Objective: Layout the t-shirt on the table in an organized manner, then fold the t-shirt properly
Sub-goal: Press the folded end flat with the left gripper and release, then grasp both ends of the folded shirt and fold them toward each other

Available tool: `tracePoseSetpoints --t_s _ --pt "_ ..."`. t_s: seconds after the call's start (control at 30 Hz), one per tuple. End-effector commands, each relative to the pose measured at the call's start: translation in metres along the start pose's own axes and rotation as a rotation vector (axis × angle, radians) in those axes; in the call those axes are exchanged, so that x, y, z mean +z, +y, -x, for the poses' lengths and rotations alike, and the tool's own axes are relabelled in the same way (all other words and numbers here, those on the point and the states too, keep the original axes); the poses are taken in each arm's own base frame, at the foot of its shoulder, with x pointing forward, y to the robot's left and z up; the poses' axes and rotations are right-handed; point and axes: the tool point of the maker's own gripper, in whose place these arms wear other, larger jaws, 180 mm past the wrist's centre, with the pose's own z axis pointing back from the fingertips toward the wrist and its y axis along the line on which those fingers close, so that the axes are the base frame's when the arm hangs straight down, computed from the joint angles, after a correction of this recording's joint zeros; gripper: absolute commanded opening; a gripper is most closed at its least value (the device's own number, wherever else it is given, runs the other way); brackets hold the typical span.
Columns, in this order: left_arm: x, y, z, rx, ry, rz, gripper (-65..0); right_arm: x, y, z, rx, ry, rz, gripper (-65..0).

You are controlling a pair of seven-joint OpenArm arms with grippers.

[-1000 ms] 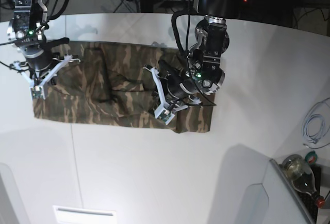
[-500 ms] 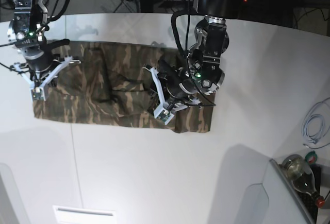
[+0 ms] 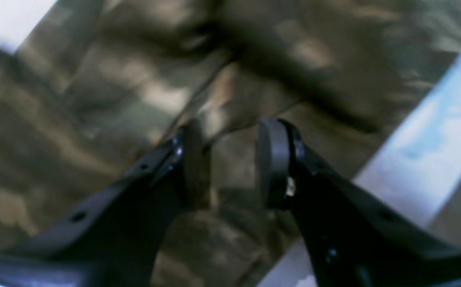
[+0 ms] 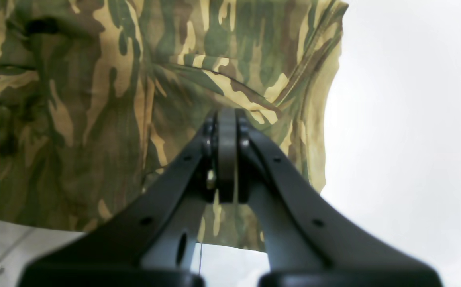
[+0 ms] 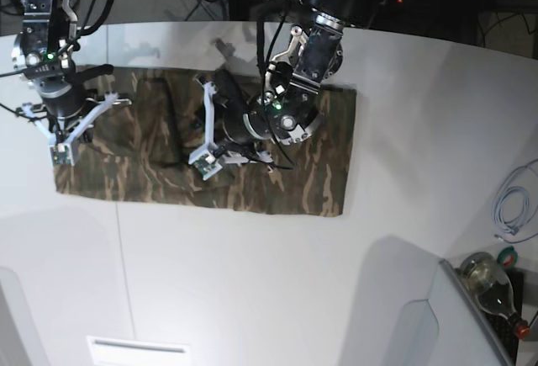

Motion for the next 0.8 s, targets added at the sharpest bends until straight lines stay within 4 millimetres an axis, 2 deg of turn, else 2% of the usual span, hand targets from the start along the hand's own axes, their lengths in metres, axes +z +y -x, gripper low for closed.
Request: tracePoseSetpoints --t_s 0.0,0.07,0.1,0.17,0.2,0.27,0.33,0.4,0.47,0.53,0.57,0.63,0.77 --pt "0.010 0.015 -0.020 0.008 -0.068 -0.045 -42.9 0.002 -0.005 -0.013 0.004 -0.041 0.009 -64.8" --pt "0.030 0.042 -0.019 0.060 -0.100 -0.130 -44.4 0.002 -0.010 -0.013 -0.002 -0.043 0.020 -64.8" --pt "0.041 0.057 -0.013 0.097 -0.111 -0.176 -47.6 0.003 -0.017 -0.012 -0.013 -0.043 0.036 -64.8" --pt "0.068 0.095 0.006 0.189 -0.121 -0.290 -60.9 0.006 -0.029 -0.012 -0.104 -0.058 0.055 -64.4" --pt "0.082 0.113 0.019 0.225 -0.115 -0.346 -65.0 0.008 -0.037 -0.015 -0.175 -0.077 0.064 -64.2" --pt "0.109 0.149 0.050 0.289 -0.089 -0.448 -65.0 0.011 -0.058 -0.018 -0.331 -0.117 0.078 -63.6" --pt "0.134 0.180 0.079 0.312 -0.048 -0.529 -65.0 0.008 -0.071 -0.017 -0.446 -0.142 0.056 -58.1" --pt "0.156 0.204 0.109 0.306 0.017 -0.585 -65.0 0.001 -0.083 -0.015 -0.505 -0.141 0.012 -45.3" --pt "0.171 0.220 0.132 0.304 0.071 -0.615 -65.0 -0.008 -0.087 -0.011 -0.538 -0.103 -0.059 -29.7" --pt "0.183 0.232 0.146 0.297 0.083 -0.642 -65.0 -0.020 -0.087 -0.004 -0.557 -0.059 -0.148 -15.8" --pt "0.185 0.234 0.153 0.300 0.078 -0.645 -65.0 -0.025 -0.090 -0.002 -0.561 -0.051 -0.176 -11.4" --pt "0.184 0.237 0.162 0.300 0.063 -0.641 -65.0 -0.037 -0.093 0.004 -0.560 -0.022 -0.219 -7.2" --pt "0.170 0.233 0.184 0.338 0.063 -0.606 -65.0 -0.054 -0.100 0.021 -0.590 0.051 -0.253 -7.5"
